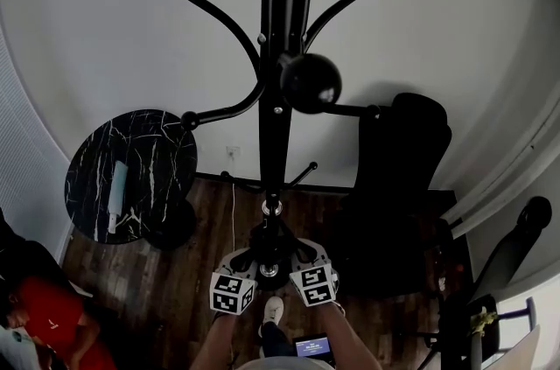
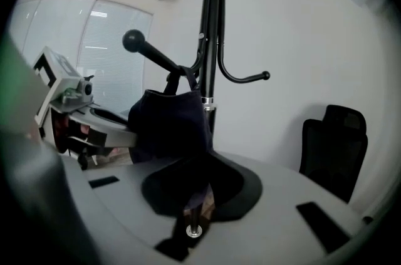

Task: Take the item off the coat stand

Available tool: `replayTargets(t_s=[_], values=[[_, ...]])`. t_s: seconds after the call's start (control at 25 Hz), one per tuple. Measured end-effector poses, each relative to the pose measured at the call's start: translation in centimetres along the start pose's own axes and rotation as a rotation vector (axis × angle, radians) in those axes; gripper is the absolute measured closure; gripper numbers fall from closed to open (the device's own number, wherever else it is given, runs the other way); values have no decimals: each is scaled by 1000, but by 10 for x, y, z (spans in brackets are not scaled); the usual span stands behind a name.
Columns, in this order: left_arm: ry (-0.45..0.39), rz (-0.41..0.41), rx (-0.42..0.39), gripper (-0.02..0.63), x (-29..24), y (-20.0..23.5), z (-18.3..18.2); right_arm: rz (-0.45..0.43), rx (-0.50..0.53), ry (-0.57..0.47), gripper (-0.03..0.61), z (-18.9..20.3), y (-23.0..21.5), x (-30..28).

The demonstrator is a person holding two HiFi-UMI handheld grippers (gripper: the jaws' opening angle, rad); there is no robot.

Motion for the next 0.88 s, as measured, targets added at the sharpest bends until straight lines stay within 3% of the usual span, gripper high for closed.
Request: replayTargets(t_s=[0.48, 0.72, 0.88], values=[[-3, 48, 20, 583, 9, -3, -2, 13, -102, -31, 545, 3, 1, 16], [-25, 12, -52, 584, 18, -8, -5, 32, -111, -44, 545, 5, 5, 23], [-41, 11, -44, 584, 26, -8, -8, 20, -135, -59, 545, 3, 9, 29]])
Point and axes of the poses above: the fingertips, and each gripper's own axes: x backward along the fingers, y to its left, z out of its underside, the point moved 9 cm from there along x, backward along the fingers, and after that the axes turned 8 degrees about -x, right-handed, at the moved point
